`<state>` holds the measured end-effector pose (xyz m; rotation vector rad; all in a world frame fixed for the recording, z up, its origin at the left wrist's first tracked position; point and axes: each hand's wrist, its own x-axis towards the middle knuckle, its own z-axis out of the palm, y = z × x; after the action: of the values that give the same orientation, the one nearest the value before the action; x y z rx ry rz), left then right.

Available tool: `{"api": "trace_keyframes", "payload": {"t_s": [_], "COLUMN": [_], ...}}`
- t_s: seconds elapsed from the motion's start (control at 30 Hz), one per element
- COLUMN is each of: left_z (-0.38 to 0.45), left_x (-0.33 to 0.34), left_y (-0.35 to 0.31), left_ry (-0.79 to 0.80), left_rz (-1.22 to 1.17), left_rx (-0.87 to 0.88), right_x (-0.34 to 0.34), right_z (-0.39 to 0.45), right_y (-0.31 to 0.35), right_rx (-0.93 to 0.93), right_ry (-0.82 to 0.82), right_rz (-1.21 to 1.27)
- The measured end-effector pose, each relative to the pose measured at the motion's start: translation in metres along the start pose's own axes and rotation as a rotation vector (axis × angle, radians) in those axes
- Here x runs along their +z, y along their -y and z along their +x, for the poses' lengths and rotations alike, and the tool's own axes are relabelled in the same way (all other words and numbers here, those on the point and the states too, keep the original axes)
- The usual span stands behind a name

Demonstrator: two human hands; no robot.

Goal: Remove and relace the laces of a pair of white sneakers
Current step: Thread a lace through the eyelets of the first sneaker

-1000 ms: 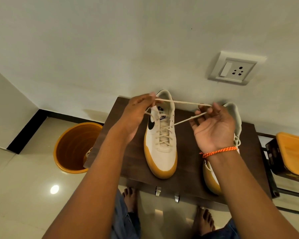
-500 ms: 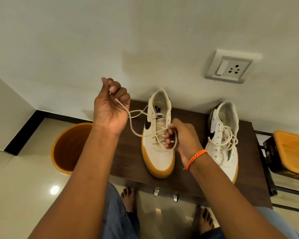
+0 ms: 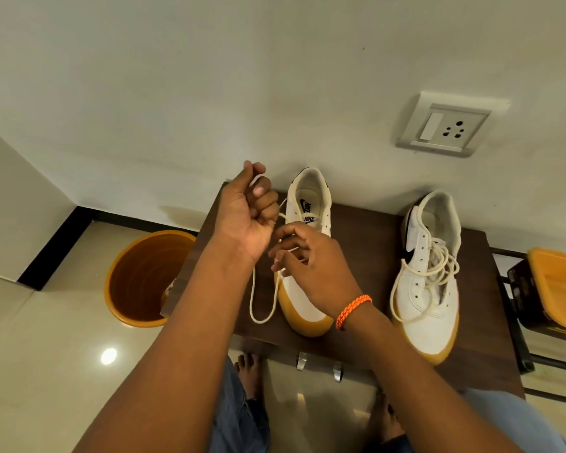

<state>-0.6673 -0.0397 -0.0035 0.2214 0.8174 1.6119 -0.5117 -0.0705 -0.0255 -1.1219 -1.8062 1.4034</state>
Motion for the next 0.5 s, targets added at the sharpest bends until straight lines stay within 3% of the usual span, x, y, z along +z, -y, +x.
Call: {"api": "trace_keyframes", "payload": {"t_s": [0.07,0.17,0.23,0.33,0.5], "left_z": [0.001,0.006,0.013,0.019,0.025], "left_x": [-0.006,-0.031,-0.050,-0.064,-0.064], "left_y": [-0.007,-0.015,-0.012,0.008,0.033], "left_ry": [-0.120,-0.372,-0.425,-0.453,-0.566], "left_rz": [0.294,1.250,1.681,1.903,1.959], "left_rx": [0.045,0.150,0.031,-0.130,0.094], "right_x": [-0.003,-0.007,-0.008,-0.006,-0.004], "right_z": [0.002,0.005,0.006,0.008,0.006], "right_y": [-0.003,-0.008,-0.010,-0.012,-0.016], "right_rx": [-0.001,-0.020,-0.013,-0.004,-0.002], "right_ry": [-0.067,-0.149,-0.162,-0.149,-0.093], "right_rz": [-0.112,-0.219,-0.232,-0.251,-0.315]}}
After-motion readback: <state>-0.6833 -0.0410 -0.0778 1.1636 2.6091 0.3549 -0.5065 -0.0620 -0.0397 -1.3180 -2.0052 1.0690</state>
